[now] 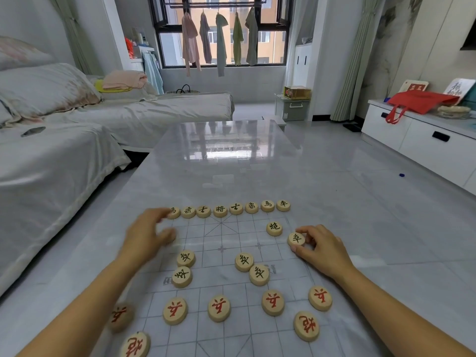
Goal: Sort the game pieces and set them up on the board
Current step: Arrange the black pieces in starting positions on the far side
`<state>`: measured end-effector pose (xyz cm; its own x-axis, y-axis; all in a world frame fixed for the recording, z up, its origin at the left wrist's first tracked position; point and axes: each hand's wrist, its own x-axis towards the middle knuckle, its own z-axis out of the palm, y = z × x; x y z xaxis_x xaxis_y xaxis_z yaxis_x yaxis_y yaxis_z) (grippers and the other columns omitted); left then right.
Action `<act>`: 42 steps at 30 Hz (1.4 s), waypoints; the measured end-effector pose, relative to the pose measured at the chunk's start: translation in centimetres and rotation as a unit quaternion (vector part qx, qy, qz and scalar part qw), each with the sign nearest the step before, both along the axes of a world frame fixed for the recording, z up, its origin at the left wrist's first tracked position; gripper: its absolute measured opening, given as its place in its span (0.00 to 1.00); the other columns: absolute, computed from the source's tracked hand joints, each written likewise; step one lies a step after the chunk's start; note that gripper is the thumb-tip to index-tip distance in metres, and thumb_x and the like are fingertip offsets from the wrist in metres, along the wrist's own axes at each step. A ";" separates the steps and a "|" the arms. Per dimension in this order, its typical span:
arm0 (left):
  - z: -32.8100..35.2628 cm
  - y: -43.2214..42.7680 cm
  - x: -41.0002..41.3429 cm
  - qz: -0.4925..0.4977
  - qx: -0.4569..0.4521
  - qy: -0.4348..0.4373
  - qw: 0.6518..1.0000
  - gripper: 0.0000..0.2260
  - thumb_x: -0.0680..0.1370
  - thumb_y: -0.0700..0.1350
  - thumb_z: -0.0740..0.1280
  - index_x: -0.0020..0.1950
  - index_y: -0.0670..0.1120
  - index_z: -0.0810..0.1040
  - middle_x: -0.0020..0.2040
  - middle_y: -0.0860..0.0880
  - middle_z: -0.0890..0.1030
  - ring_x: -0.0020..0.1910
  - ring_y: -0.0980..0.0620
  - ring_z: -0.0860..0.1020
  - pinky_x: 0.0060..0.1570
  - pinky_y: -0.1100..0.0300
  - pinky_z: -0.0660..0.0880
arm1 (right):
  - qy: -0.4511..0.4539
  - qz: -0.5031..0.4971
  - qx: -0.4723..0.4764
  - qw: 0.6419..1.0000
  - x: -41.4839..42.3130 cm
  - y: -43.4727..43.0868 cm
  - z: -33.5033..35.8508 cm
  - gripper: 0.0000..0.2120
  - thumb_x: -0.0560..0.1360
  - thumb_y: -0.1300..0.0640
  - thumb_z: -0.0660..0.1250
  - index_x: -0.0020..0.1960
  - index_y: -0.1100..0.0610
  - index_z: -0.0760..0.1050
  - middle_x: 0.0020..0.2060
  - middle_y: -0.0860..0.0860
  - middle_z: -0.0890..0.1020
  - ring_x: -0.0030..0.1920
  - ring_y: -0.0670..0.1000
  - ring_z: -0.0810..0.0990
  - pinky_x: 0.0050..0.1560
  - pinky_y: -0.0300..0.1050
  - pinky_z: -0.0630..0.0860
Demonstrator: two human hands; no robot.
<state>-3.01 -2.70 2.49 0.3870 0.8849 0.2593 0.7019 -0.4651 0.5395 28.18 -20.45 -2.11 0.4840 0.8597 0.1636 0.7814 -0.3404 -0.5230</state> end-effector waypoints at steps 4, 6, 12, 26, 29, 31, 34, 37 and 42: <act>1.0 -7.3 6.5 -0.252 -0.018 0.126 0.959 0.18 0.74 0.49 0.68 0.63 0.51 0.74 0.64 0.54 0.71 0.65 0.54 0.67 0.66 0.56 0.63 | 0.008 -0.004 0.001 1.000 -0.2 -0.1 0.1 0.19 0.70 0.43 0.68 0.58 0.48 0.72 0.47 0.46 0.75 0.49 0.47 0.74 0.53 0.45 0.68; 0.0 -9.2 9.0 -0.289 -0.010 0.213 0.933 0.22 0.73 0.52 0.68 0.66 0.53 0.71 0.68 0.54 0.69 0.67 0.53 0.64 0.66 0.55 0.60 | 0.007 -0.002 0.002 1.000 -0.2 -0.2 0.1 0.17 0.70 0.43 0.68 0.55 0.48 0.72 0.46 0.46 0.75 0.48 0.47 0.73 0.52 0.45 0.68; -1.7 -8.7 9.9 -0.289 -0.047 0.226 0.929 0.22 0.73 0.53 0.68 0.66 0.55 0.71 0.68 0.54 0.68 0.67 0.52 0.62 0.64 0.56 0.58 | 0.001 0.007 0.004 1.000 -0.1 -0.2 0.0 0.12 0.70 0.43 0.67 0.50 0.45 0.71 0.43 0.45 0.73 0.47 0.47 0.73 0.50 0.44 0.67; -0.9 -6.3 12.3 -0.175 -0.138 0.117 0.968 0.20 0.73 0.45 0.70 0.64 0.49 0.70 0.62 0.49 0.74 0.60 0.49 0.73 0.66 0.49 0.67 | 0.009 0.006 0.005 1.000 0.3 0.0 -0.2 0.15 0.70 0.42 0.67 0.54 0.46 0.73 0.43 0.44 0.73 0.46 0.45 0.72 0.51 0.43 0.67; -1.1 -6.4 12.8 -0.174 -0.142 0.110 0.968 0.17 0.73 0.44 0.70 0.61 0.49 0.73 0.60 0.49 0.75 0.59 0.49 0.73 0.65 0.48 0.67 | 0.008 0.007 0.006 1.000 0.3 0.0 -0.3 0.15 0.69 0.42 0.68 0.53 0.46 0.73 0.43 0.45 0.73 0.46 0.46 0.72 0.51 0.43 0.68; -1.2 -6.2 12.8 -0.175 -0.149 0.100 0.968 0.17 0.73 0.44 0.70 0.61 0.50 0.73 0.60 0.49 0.75 0.59 0.50 0.73 0.65 0.48 0.66 | 0.009 0.006 0.006 1.000 0.3 0.0 -0.3 0.15 0.69 0.42 0.68 0.53 0.46 0.74 0.43 0.45 0.73 0.46 0.46 0.72 0.51 0.44 0.68; -1.2 -6.1 12.8 -0.182 -0.147 0.097 0.967 0.17 0.73 0.44 0.70 0.61 0.51 0.73 0.60 0.50 0.75 0.59 0.50 0.73 0.66 0.48 0.66 | 0.011 0.006 0.006 1.000 0.3 -0.1 -0.2 0.15 0.69 0.42 0.68 0.53 0.46 0.74 0.43 0.44 0.73 0.46 0.46 0.72 0.51 0.45 0.69; -1.3 -6.1 12.9 -0.181 -0.142 0.106 0.967 0.20 0.73 0.45 0.70 0.64 0.52 0.72 0.61 0.50 0.74 0.60 0.50 0.72 0.66 0.48 0.65 | 0.010 0.006 0.005 1.000 0.2 -0.1 -0.1 0.14 0.70 0.42 0.67 0.53 0.46 0.74 0.43 0.44 0.73 0.46 0.46 0.72 0.51 0.44 0.68; -1.7 -6.2 13.3 -0.156 -0.138 0.094 0.974 0.18 0.73 0.48 0.70 0.61 0.51 0.73 0.60 0.51 0.74 0.59 0.51 0.72 0.65 0.53 0.63 | 0.013 0.004 0.009 1.000 0.1 0.0 -0.1 0.14 0.70 0.43 0.68 0.53 0.47 0.74 0.43 0.44 0.73 0.47 0.46 0.73 0.51 0.43 0.68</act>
